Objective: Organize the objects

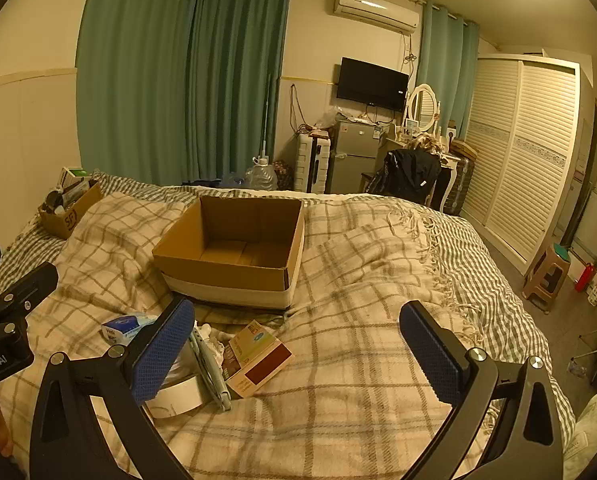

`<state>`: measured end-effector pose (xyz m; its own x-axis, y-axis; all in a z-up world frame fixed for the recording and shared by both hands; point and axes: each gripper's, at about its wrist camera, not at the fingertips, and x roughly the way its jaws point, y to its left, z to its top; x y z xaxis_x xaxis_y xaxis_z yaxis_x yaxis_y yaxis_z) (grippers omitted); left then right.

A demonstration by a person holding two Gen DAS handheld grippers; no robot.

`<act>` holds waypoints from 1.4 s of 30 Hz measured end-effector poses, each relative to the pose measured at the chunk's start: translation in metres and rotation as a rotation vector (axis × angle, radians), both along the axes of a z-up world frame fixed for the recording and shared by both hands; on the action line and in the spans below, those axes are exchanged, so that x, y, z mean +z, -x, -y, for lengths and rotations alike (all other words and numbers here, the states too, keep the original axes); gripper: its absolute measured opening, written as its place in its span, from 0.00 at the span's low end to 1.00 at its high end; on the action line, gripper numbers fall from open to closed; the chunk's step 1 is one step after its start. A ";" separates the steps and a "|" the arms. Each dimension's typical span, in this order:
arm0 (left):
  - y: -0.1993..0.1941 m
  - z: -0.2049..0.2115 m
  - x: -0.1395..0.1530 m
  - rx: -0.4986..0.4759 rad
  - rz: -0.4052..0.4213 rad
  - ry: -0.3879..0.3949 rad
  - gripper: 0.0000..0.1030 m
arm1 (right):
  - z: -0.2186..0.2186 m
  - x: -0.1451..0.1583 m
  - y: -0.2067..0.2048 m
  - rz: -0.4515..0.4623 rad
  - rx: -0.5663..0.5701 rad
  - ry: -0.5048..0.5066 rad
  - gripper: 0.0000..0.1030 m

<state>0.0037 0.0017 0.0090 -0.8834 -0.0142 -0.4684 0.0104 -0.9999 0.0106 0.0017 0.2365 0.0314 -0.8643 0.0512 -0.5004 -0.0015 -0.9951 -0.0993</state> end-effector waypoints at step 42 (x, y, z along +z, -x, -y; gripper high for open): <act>-0.003 -0.005 -0.010 0.000 0.014 0.019 1.00 | 0.010 -0.004 -0.007 0.001 0.017 -0.017 1.00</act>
